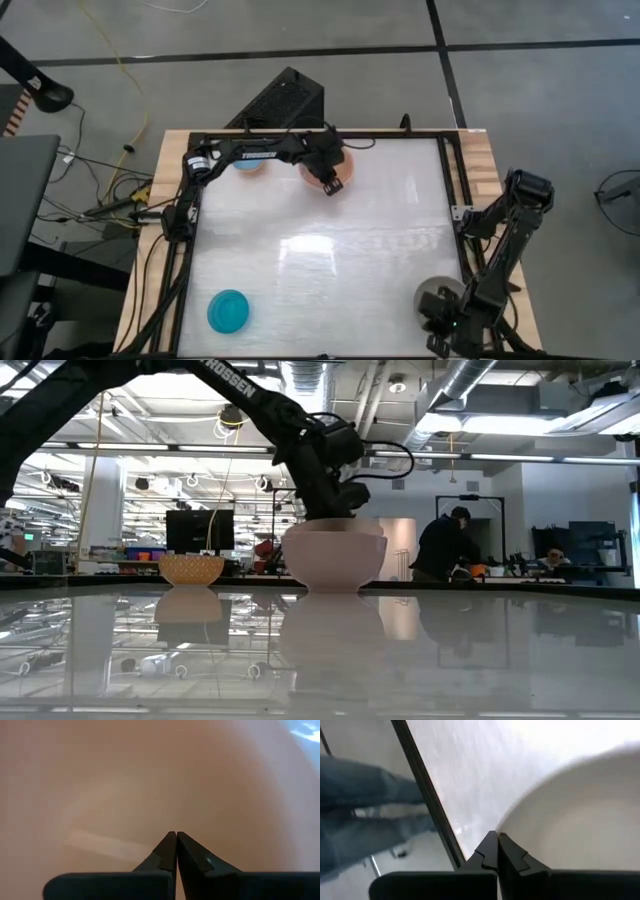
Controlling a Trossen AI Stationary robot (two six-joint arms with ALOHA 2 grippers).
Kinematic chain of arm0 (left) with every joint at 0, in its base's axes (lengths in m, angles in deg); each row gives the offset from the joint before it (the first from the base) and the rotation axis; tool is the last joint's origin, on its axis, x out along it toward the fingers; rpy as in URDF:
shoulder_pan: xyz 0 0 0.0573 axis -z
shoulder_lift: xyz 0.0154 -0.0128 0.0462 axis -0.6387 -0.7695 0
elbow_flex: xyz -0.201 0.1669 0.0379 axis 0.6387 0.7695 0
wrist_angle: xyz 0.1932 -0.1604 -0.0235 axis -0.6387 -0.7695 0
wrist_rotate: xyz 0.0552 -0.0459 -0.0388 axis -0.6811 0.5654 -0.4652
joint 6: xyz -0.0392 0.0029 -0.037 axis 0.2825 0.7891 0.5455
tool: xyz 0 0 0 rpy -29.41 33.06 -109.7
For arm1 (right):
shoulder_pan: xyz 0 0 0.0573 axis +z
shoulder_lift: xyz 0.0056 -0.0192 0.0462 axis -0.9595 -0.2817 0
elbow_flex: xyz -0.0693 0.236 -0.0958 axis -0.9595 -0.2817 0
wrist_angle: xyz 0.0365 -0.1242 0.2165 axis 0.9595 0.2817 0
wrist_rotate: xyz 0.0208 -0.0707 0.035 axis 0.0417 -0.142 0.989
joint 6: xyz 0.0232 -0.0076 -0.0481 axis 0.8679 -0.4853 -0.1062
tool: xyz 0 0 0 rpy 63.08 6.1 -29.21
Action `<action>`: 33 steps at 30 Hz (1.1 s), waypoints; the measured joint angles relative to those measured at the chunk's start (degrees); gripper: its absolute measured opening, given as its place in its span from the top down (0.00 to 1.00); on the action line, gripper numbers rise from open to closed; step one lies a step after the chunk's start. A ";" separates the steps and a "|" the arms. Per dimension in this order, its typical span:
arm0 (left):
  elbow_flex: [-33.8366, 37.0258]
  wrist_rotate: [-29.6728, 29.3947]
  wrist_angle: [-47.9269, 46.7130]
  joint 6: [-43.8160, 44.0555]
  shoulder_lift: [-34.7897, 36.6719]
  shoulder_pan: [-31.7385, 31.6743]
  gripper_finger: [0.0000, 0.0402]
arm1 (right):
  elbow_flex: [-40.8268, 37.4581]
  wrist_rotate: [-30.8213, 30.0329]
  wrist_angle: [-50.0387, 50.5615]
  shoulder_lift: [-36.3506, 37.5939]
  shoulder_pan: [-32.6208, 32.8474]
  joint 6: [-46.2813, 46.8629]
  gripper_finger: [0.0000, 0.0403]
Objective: Nest bowls inside each other
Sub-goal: Move the bowl in the middle
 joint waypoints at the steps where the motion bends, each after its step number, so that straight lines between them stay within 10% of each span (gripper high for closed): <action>1: 0.00 0.68 -0.01 0.53 0.00 0.43 1.00 | 0.00 -1.35 0.89 1.16 -0.01 -0.23 0.95; 10: 0.00 0.74 -0.17 3.78 0.05 6.13 1.00 | 0.02 -6.29 8.12 9.24 -0.03 -0.42 0.94; 24: 0.00 -1.38 -0.47 9.31 0.09 13.12 1.00 | 0.11 -5.02 -3.07 1.88 6.04 10.16 0.52; 33: 0.02 -2.90 -3.57 9.50 0.11 15.98 1.00 | 0.11 0.43 -4.80 -5.62 6.75 14.45 0.57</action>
